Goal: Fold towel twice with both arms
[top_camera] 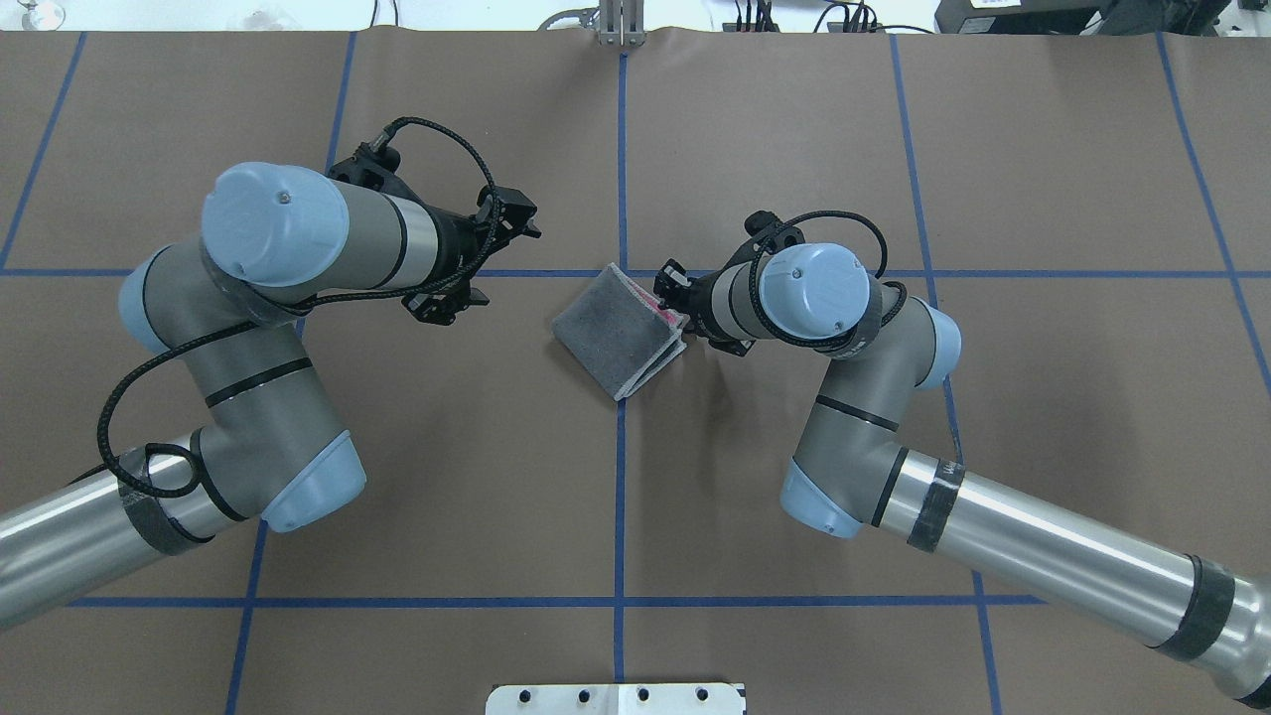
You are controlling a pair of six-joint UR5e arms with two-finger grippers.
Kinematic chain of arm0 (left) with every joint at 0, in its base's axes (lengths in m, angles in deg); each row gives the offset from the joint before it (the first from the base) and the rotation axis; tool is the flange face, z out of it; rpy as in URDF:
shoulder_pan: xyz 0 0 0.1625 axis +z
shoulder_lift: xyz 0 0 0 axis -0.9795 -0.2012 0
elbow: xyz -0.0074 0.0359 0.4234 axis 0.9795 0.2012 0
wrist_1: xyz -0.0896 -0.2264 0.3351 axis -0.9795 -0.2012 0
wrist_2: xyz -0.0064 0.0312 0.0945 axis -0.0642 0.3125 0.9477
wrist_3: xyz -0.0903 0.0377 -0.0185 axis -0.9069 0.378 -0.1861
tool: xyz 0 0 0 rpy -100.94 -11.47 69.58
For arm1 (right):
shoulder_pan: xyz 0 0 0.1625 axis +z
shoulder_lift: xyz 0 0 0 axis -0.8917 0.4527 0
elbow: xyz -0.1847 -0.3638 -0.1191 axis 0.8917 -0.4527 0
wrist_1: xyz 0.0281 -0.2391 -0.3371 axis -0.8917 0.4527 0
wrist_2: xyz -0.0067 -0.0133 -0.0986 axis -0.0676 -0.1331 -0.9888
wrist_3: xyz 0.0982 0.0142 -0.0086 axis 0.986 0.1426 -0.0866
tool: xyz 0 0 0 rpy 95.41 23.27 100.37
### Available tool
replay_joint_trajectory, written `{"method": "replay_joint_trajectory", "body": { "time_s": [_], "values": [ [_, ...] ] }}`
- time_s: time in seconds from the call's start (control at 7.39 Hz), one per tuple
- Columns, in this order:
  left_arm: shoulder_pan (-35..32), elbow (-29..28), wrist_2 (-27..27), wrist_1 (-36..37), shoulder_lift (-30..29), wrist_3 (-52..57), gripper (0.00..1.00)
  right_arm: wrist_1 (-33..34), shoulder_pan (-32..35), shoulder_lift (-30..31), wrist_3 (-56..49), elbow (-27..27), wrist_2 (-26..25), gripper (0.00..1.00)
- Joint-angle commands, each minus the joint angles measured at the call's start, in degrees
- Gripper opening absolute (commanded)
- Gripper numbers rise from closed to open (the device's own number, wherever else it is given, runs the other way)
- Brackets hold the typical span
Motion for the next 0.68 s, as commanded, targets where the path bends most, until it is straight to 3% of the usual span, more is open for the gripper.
{"method": "replay_joint_trajectory", "body": {
  "time_s": [0.0,0.54],
  "values": [
    [0.0,0.0,0.0,0.0,0.0,0.0,0.99,0.0,0.0,0.0,-0.1,0.0,0.0,0.43],
    [0.0,0.1,-0.1,0.0,0.3,0.0,0.99,0.0,0.0,-0.1,0.1,0.0,0.0,0.28]
  ]
}}
